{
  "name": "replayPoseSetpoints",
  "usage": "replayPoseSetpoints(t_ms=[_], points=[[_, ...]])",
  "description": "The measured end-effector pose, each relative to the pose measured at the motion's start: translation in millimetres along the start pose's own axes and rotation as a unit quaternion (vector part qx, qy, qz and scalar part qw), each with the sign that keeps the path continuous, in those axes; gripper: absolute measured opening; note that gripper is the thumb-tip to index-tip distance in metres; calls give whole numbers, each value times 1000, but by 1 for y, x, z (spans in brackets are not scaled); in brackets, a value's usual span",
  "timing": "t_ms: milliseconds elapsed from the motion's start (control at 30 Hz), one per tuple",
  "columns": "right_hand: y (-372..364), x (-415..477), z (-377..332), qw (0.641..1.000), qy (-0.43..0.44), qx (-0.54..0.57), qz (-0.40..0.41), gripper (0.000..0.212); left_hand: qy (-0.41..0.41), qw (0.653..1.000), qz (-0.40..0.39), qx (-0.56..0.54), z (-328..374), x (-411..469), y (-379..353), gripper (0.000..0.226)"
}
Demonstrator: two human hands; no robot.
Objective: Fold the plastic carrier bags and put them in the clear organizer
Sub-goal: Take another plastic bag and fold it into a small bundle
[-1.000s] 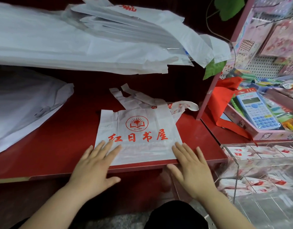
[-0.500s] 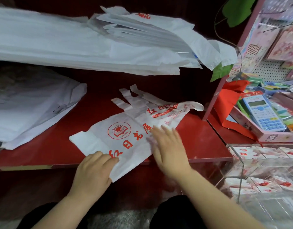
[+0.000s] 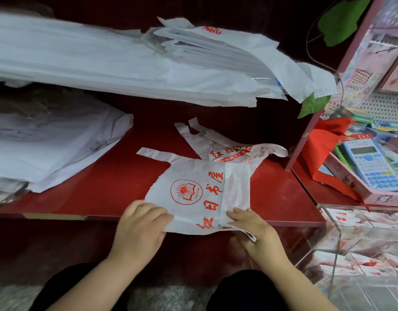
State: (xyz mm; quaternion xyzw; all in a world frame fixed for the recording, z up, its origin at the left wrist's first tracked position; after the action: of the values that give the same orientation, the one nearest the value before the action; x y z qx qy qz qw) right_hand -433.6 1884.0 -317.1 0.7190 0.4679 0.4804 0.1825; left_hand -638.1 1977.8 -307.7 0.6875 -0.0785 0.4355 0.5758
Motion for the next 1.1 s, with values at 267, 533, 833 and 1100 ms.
replayPoseSetpoints(t_ms=[267,533,833,1100], points=[[18,3,5,991,-104,85,-18,27,182,972,-81,-127,-70,3,38,18],[15,14,21,939,-291,157,97,32,467,804,-43,-366,-90,8,30,19],[9,33,25,916,-365,89,141,16,479,875,1,-73,-89,38,31,12],[6,27,20,918,-358,98,140,22,76,982,-149,-93,30,80,-31,41]])
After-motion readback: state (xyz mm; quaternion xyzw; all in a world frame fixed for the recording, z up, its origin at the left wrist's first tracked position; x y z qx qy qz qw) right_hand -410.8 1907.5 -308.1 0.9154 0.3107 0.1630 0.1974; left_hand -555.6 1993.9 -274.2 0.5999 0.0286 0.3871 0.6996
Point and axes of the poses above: each hand's wrist, its own x-axis towards the middle knuckle, its own y-axis out of the back of the hand, z = x × y, the point moved 4 cm from there along x, towards the middle knuckle, and after that the axes turned 2 degrees about z, right-handed, at the moved point
